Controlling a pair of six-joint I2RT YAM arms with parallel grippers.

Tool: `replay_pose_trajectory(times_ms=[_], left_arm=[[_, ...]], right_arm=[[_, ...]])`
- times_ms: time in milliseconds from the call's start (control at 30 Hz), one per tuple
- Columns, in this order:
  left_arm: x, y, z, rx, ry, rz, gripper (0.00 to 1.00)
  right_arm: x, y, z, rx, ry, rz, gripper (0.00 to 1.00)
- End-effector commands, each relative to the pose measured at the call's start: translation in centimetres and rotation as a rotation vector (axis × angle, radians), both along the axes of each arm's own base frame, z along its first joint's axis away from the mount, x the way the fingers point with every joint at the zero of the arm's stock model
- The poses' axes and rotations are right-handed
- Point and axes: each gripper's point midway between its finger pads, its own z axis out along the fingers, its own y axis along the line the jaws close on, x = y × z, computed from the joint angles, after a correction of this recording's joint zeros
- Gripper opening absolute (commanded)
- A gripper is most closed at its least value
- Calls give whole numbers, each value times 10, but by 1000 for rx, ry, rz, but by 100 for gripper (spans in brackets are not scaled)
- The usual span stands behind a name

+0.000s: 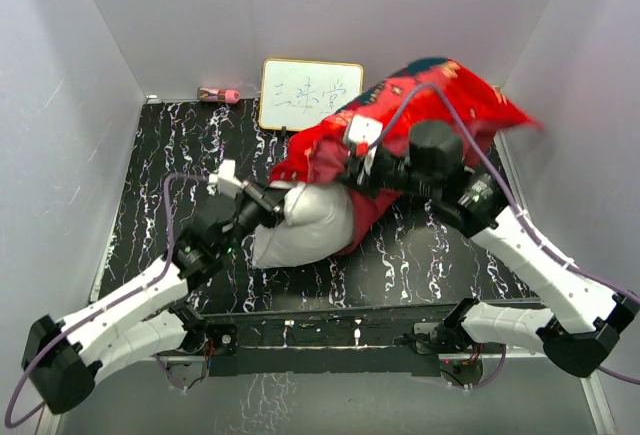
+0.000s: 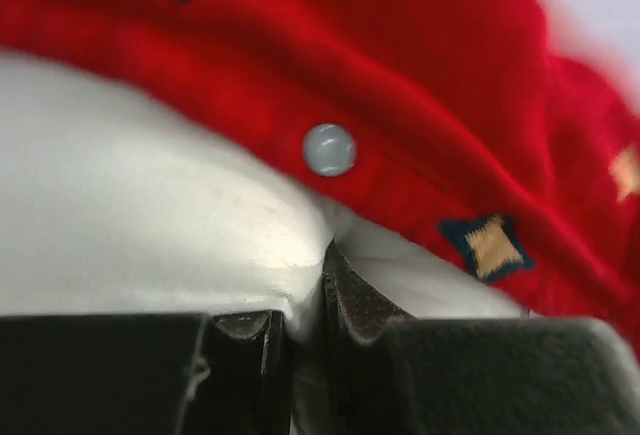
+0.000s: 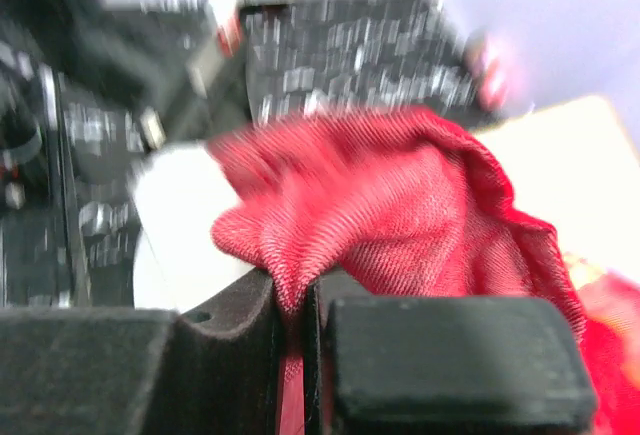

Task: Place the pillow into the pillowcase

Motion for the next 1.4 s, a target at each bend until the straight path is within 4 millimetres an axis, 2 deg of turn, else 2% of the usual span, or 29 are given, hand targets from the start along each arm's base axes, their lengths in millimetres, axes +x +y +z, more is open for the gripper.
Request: replay_pose_trajectory(times_ms=[0, 67, 100, 133, 167, 233, 300, 333, 367, 400, 433, 500, 533, 600, 633, 733, 800, 867, 967, 1033, 1100, 1167, 1233, 1300, 1367], left_arm=[[2, -47, -2, 207, -19, -228, 5], [7, -68, 9, 218, -47, -288, 6], [9, -75, 13, 218, -61, -302, 6], [10, -78, 15, 217, -69, -306, 5], [12, -78, 14, 213, -70, -297, 6], [13, -68, -2, 209, -41, -243, 9], [6, -47, -46, 208, 43, -173, 12], [3, -37, -59, 185, 86, -134, 15], [-4, -27, -73, 172, 113, -110, 17], [-9, -18, -84, 168, 141, -91, 22], [-15, -10, -93, 171, 166, -76, 29], [-24, 6, -98, 195, 180, -49, 45], [-28, 15, -94, 218, 173, -34, 51], [-34, 37, -80, 291, 139, 5, 63], [-37, 48, -71, 331, 112, 21, 68], [-52, 70, -43, 441, -2, -14, 77], [-64, 73, -28, 492, -64, -82, 78], [-74, 66, -17, 524, -128, -181, 79], [-84, 39, -4, 532, -230, -362, 77], [-83, 21, -6, 521, -265, -435, 77], [-73, 14, -22, 578, -268, -453, 77], [-55, 26, -44, 702, -220, -384, 79], [-40, 47, -61, 814, -124, -269, 82], [-33, 64, -69, 849, -40, -162, 87], [-32, 73, -71, 802, 13, -78, 91]], right_arm=[[-51, 28, 204, 458, -368, 304, 8], [-45, 40, 207, 481, -345, 322, 8], [-38, 46, 198, 478, -310, 309, 8], [-26, 53, 181, 460, -259, 274, 8], [-11, 60, 156, 428, -203, 225, 8], [14, 68, 97, 337, -93, 133, 8], [32, 71, 33, 226, 25, 69, 8], [37, 70, 8, 189, 82, 44, 10], [40, 65, -15, 165, 147, 20, 14], [40, 61, -23, 167, 187, 17, 18], [36, 59, -23, 175, 207, 38, 25], [20, 56, -6, 199, 201, 123, 46], [11, 54, 8, 217, 179, 171, 56], [-7, 48, 41, 255, 108, 254, 87], [-14, 44, 57, 276, 67, 273, 98], [-23, 25, 92, 322, -54, 249, 100], [-19, 11, 94, 304, -80, 216, 100], [-13, -3, 85, 276, -77, 167, 100], [-16, -21, 63, 232, -57, 130, 100], [-15, -32, 45, 201, -20, 99, 99], [-8, -43, 20, 165, 41, 36, 100], [-2, -51, -13, 117, 121, -35, 99], [1, -55, -44, 68, 201, -83, 97], [3, -58, -72, 19, 281, -114, 95], [6, -59, -87, -1, 306, -134, 93]])
